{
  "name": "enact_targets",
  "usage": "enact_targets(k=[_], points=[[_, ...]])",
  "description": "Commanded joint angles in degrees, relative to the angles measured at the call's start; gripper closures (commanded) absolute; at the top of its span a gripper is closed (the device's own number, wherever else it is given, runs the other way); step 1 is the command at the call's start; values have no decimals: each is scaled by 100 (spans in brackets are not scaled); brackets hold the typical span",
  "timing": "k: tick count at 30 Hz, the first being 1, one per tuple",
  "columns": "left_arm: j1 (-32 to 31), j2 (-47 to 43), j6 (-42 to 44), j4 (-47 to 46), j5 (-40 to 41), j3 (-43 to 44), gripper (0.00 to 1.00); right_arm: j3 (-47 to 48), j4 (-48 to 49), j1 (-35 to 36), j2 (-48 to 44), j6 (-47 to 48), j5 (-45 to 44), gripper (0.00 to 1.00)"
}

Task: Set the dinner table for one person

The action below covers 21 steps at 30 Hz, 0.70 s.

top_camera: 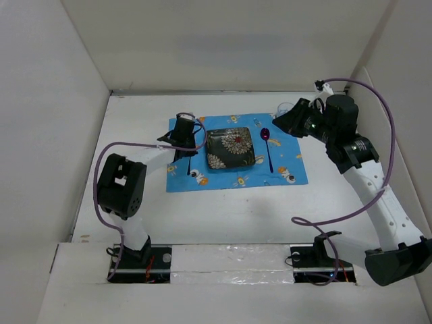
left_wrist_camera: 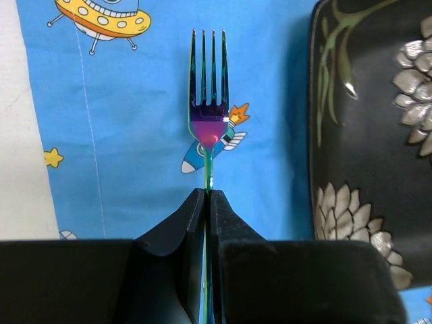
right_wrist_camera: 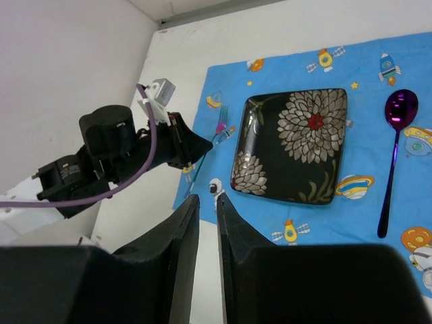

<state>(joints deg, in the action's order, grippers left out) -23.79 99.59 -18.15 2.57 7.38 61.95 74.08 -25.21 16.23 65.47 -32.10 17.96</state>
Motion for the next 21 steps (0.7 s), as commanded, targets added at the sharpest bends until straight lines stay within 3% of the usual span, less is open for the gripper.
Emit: enact_targets(k=[1,21], points=[[41,42,-83,-378,247,317,100,-17,-80,29,-96,221,-178,77],[164,1071,-101,-565,167,537,100,-70,-318,82,-35,221,-486,77]])
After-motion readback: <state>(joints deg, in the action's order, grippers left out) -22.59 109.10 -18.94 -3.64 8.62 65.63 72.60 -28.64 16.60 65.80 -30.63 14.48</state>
